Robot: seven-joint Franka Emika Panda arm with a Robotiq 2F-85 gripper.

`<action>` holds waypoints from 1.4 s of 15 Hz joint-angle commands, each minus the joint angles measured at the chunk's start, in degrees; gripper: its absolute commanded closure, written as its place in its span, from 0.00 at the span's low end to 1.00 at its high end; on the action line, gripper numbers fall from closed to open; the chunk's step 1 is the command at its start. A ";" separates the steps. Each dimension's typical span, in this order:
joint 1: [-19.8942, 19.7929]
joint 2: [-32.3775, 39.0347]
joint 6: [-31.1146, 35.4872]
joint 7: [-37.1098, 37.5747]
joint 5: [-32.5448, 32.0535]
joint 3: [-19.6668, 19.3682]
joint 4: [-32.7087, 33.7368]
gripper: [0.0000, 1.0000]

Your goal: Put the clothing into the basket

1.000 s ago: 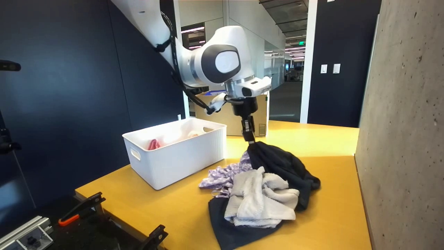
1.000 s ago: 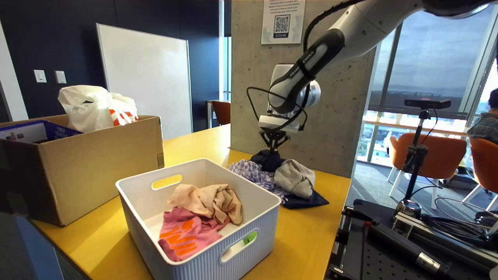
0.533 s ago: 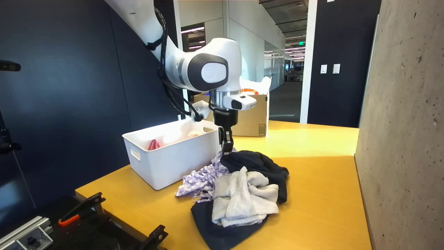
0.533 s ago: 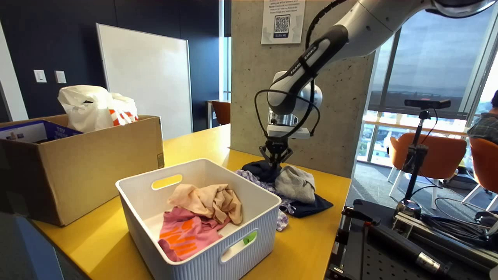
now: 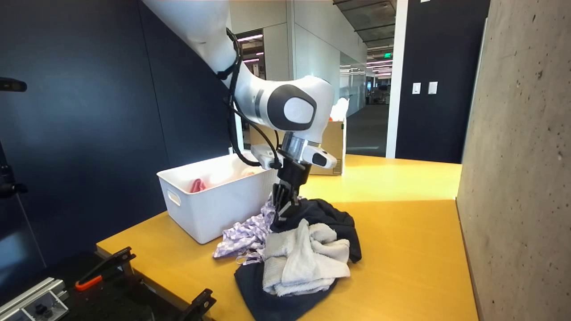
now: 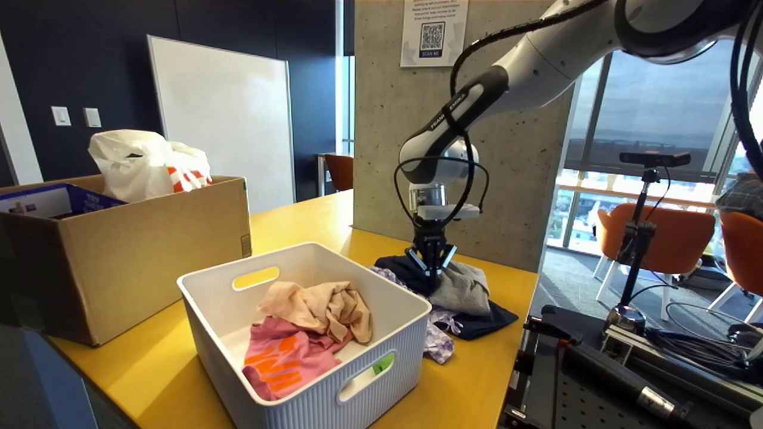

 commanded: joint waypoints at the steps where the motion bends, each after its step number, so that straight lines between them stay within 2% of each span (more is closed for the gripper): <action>1: -0.61 3.44 -5.42 -1.28 -0.04 -0.03 6.40 0.69; 2: -0.65 2.04 -4.61 -1.88 0.19 -0.01 4.88 0.68; 7: 0.06 -5.74 1.21 -3.15 0.26 -0.51 -4.79 0.34; 11: 0.42 -10.32 4.95 -0.68 0.62 -1.25 -11.53 0.04; 12: 0.57 -10.67 6.21 0.39 0.54 -1.62 -12.74 0.01; 15: 1.04 -10.58 12.63 3.78 0.68 -2.47 -16.16 0.00; 21: 4.89 -8.60 31.34 10.01 -0.75 -3.96 -21.72 0.00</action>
